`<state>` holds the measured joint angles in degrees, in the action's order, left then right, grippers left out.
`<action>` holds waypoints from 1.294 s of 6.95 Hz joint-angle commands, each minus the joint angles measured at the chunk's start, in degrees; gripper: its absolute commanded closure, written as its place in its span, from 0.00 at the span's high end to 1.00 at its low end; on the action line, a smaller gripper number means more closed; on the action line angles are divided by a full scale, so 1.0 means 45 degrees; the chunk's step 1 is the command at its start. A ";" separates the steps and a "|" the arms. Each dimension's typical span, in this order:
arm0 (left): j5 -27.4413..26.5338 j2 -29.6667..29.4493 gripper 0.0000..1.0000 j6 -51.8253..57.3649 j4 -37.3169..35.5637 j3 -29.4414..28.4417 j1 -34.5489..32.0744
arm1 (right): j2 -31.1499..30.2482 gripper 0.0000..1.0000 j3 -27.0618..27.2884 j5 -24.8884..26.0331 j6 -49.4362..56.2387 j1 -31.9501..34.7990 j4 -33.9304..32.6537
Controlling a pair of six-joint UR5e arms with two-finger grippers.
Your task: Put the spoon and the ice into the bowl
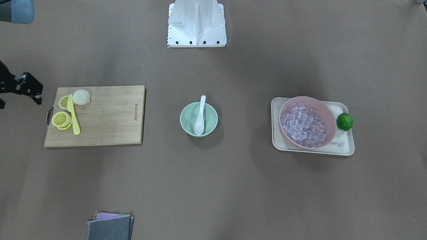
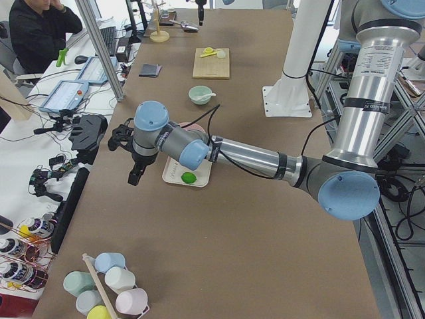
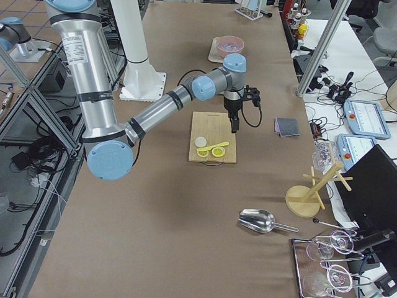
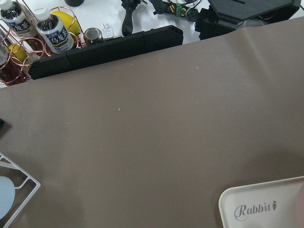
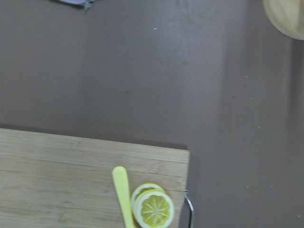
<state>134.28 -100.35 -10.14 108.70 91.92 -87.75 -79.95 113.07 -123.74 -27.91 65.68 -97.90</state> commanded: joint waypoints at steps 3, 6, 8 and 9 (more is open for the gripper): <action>-0.0133 0.0796 0.98 0.0027 -0.0074 -0.0564 -0.0324 | -0.0633 1.00 -0.1590 -0.0233 0.0343 0.1783 -0.0059; -0.0133 0.1359 0.98 0.0008 -0.0172 -0.0719 -0.0305 | -0.1916 1.00 -0.2291 -0.2229 0.2531 0.3758 0.0056; -0.0036 0.1675 0.98 0.0008 -0.0152 -0.0583 -0.0305 | -0.1921 1.00 -0.3636 -0.2191 0.4265 0.4424 0.0095; -0.0036 0.1676 0.98 0.0008 -0.0172 -0.0622 -0.0305 | -0.1999 1.00 -0.4048 -0.2190 0.4693 0.4621 0.0095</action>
<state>134.07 -93.09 -10.11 108.01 89.23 -89.12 -88.57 97.58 -133.56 -9.71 85.04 -97.52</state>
